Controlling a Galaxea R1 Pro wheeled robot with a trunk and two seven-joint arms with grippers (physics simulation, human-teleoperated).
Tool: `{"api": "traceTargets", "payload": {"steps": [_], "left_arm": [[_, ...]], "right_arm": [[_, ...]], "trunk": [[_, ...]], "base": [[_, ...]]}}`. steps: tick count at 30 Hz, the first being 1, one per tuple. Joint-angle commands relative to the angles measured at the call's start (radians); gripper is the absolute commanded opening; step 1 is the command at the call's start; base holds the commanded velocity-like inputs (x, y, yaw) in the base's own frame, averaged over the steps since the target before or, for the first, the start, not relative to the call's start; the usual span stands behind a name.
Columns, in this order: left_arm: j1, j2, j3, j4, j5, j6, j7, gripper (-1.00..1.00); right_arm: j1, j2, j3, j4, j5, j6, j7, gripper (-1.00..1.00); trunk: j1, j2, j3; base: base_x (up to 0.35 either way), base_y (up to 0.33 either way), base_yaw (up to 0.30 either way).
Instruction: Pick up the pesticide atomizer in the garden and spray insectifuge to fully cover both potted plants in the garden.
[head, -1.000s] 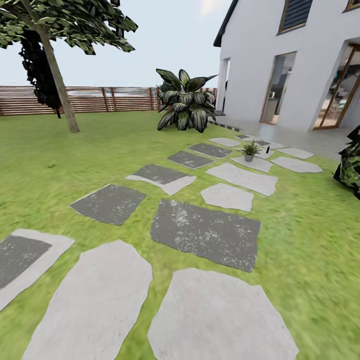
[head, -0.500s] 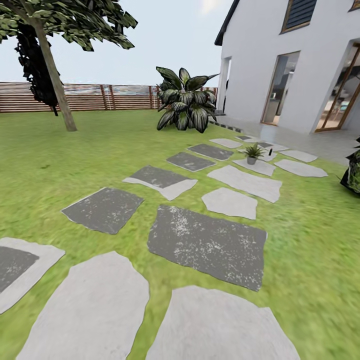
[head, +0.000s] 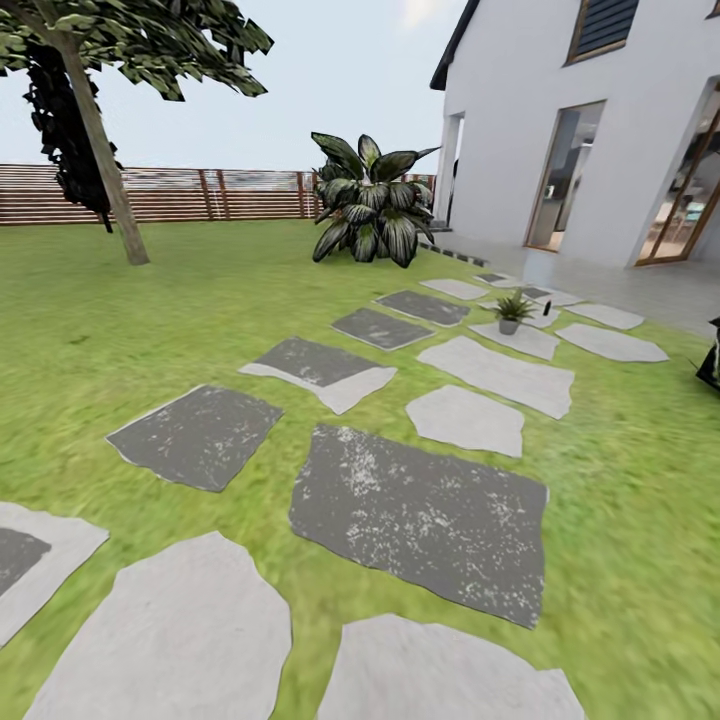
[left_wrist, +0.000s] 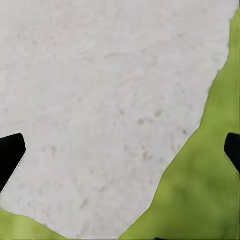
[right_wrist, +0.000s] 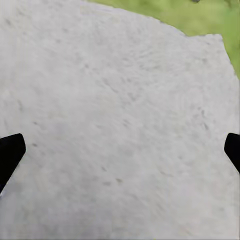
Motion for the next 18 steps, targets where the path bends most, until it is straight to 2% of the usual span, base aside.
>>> {"api": "traceTargets", "payload": {"steps": [1, 18], "left_arm": [[-0.001, 0.000, 0.002, 0.001, 0.001, -0.003, 0.000, 1.00], [-0.001, 0.000, 0.002, 0.001, 0.001, -0.003, 0.000, 1.00]], "right_arm": [[0.000, 0.000, -0.002, 0.001, 0.001, -0.003, 0.000, 1.00], [0.000, 0.000, -0.002, 0.001, 0.001, -0.003, 0.000, 1.00]], "trunk": [[0.000, 0.000, -0.001], [0.000, 0.000, -0.001]], "base": [[0.336, 0.000, 0.000], [0.336, 0.000, 0.000]]}}
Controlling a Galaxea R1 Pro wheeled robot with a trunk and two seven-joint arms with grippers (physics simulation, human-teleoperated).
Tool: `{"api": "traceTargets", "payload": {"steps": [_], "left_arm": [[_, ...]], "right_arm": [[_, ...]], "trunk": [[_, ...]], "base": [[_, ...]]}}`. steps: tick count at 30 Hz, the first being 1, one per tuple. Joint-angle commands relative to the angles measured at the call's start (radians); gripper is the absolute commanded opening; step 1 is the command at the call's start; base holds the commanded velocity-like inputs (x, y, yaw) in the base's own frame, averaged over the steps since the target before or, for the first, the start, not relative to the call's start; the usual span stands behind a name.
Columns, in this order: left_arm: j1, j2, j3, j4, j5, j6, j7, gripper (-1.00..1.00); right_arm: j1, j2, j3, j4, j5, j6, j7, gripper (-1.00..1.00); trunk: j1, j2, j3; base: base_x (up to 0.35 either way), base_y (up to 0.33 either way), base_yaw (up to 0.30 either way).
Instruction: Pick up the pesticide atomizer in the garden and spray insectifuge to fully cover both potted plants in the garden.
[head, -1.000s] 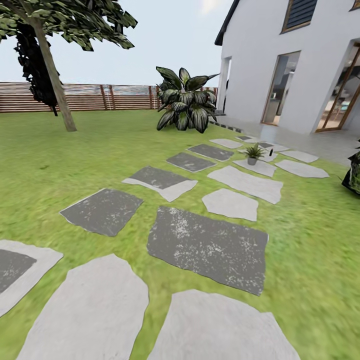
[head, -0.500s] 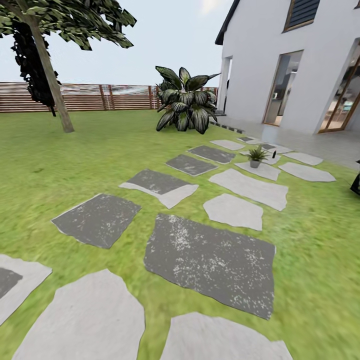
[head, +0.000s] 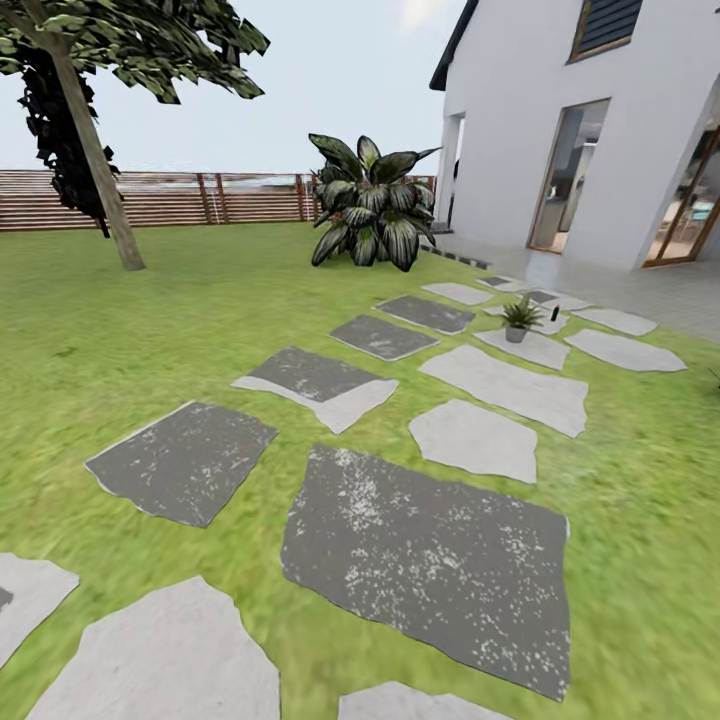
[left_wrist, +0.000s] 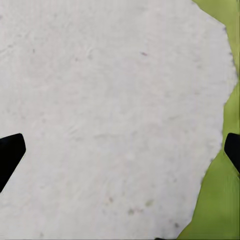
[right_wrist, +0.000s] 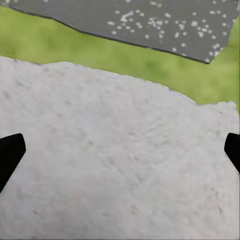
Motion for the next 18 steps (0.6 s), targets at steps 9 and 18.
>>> {"api": "traceTargets", "payload": {"steps": [9, 18], "left_arm": [[-0.001, -0.001, 0.002, 0.000, 0.001, -0.003, 0.000, 1.00], [-0.001, -0.001, 0.002, 0.000, 0.001, -0.003, 0.000, 1.00]], "right_arm": [[-0.001, 0.000, -0.002, 0.010, 0.001, -0.003, 0.000, 1.00], [-0.001, 0.000, -0.002, 0.014, 0.001, -0.003, 0.000, 1.00]], "trunk": [[0.000, 0.000, -0.001], [0.000, 0.000, -0.001]], "base": [[0.336, 0.000, 0.000], [0.336, 0.000, 0.000]]}}
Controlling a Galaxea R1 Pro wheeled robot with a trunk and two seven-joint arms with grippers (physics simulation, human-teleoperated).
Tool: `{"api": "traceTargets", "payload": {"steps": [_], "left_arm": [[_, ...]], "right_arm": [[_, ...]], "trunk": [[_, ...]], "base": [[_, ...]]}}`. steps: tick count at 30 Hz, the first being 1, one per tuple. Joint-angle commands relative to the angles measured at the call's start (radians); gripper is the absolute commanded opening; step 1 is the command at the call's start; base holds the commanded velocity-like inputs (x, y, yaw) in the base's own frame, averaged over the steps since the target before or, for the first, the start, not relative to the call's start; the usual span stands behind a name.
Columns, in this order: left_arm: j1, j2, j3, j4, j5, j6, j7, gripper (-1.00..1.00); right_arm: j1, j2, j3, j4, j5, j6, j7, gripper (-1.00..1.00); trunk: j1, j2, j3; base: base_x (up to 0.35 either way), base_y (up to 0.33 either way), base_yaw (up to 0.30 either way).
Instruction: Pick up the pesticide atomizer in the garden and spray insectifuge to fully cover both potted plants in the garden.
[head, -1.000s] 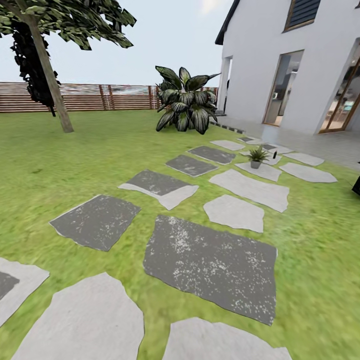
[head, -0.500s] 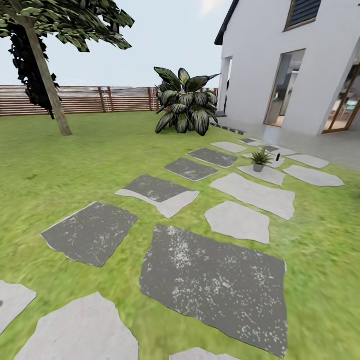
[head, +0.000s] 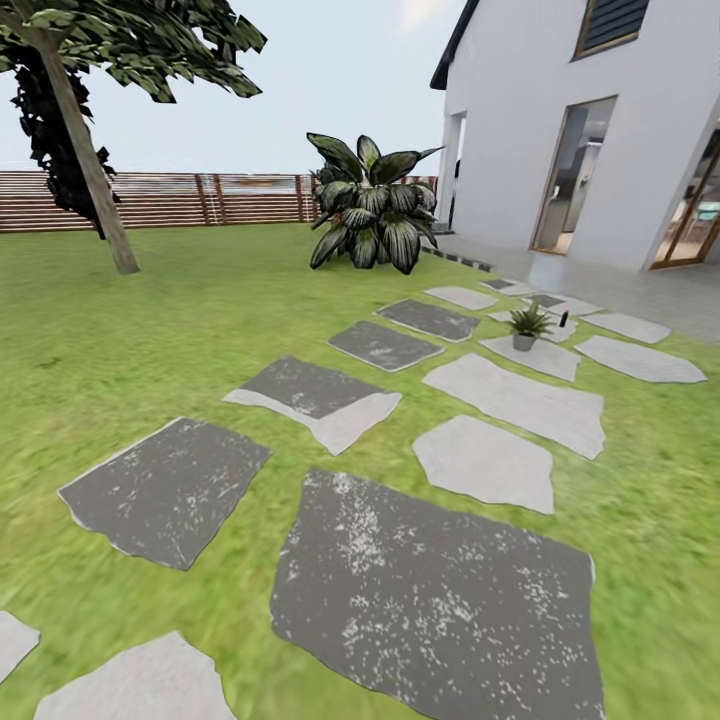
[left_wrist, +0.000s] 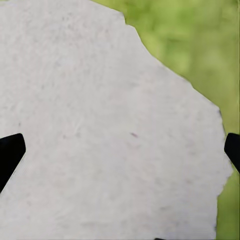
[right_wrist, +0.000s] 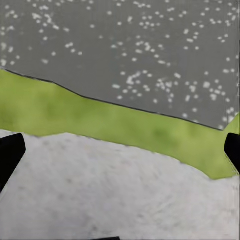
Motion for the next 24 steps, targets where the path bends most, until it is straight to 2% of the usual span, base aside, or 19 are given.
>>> {"api": "traceTargets", "payload": {"steps": [1, 20, 24], "left_arm": [[-0.001, 0.000, 0.002, 0.001, 0.001, -0.003, 0.000, 1.00], [-0.001, 0.000, 0.003, 0.002, 0.001, -0.003, 0.000, 1.00], [-0.001, 0.001, 0.003, 0.002, 0.001, -0.003, 0.000, 1.00]], "right_arm": [[0.000, 0.000, -0.002, 0.001, 0.001, -0.003, 0.000, 1.00], [0.000, 0.000, -0.002, 0.001, 0.001, -0.003, 0.000, 1.00], [0.000, 0.000, -0.002, 0.001, 0.000, -0.003, 0.000, 1.00]], "trunk": [[0.000, 0.000, -0.001], [0.000, 0.000, -0.001], [0.000, 0.000, 0.000]], "base": [[0.336, 0.000, 0.000], [0.336, 0.000, -0.001], [0.336, 0.000, -0.161]]}}
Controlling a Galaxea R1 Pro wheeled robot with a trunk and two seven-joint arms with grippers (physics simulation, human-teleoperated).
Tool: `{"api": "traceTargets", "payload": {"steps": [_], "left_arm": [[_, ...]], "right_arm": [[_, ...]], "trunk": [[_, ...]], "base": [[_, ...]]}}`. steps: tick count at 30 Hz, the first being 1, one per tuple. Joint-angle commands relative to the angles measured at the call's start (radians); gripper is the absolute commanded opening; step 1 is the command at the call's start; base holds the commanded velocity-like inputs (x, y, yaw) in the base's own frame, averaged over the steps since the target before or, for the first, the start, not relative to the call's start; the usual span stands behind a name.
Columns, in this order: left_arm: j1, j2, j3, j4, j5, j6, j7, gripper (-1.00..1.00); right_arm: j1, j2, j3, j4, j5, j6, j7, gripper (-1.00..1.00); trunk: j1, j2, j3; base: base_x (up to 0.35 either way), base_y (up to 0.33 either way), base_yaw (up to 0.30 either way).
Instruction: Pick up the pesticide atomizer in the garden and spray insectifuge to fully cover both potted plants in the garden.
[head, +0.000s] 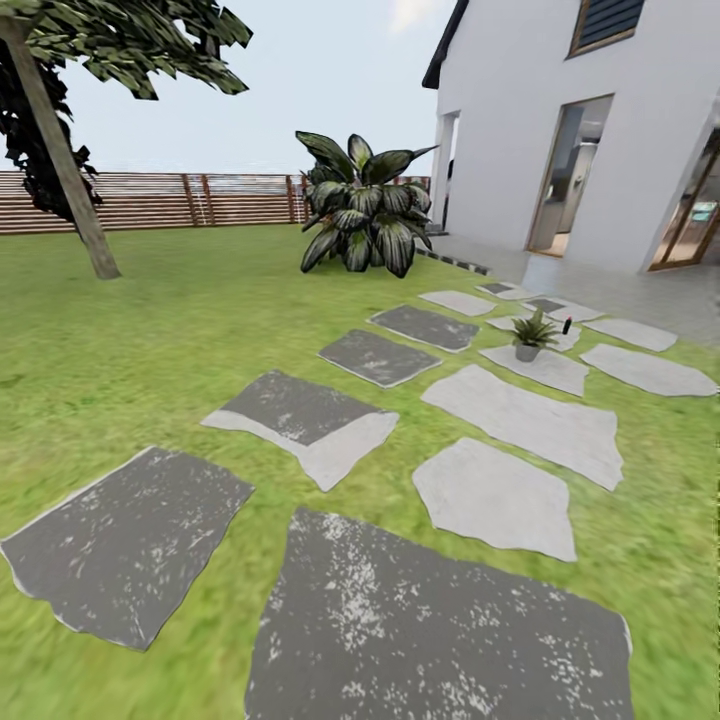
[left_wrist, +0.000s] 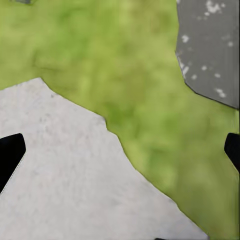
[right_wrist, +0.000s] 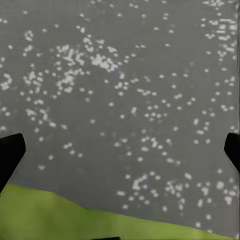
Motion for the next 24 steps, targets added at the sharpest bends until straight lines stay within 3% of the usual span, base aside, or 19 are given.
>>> {"api": "traceTargets", "payload": {"steps": [1, 8, 24], "left_arm": [[0.000, 0.000, 0.002, 0.000, 0.001, -0.004, 0.000, 1.00], [0.000, 0.000, 0.002, 0.001, 0.001, -0.003, 0.000, 1.00], [0.000, 0.000, 0.002, 0.001, 0.001, -0.004, 0.000, 1.00]], "right_arm": [[-0.001, 0.000, -0.002, 0.001, 0.001, -0.003, 0.000, 1.00], [-0.001, 0.000, -0.002, 0.001, 0.001, -0.003, -0.001, 1.00], [-0.001, 0.000, -0.002, 0.001, 0.001, -0.003, -0.002, 1.00]], "trunk": [[0.000, 0.000, 0.000], [0.000, 0.000, 0.002], [0.000, 0.000, 0.002]], "base": [[0.336, 0.000, -0.219], [0.336, 0.000, -0.197], [0.336, 0.000, -0.012]]}}
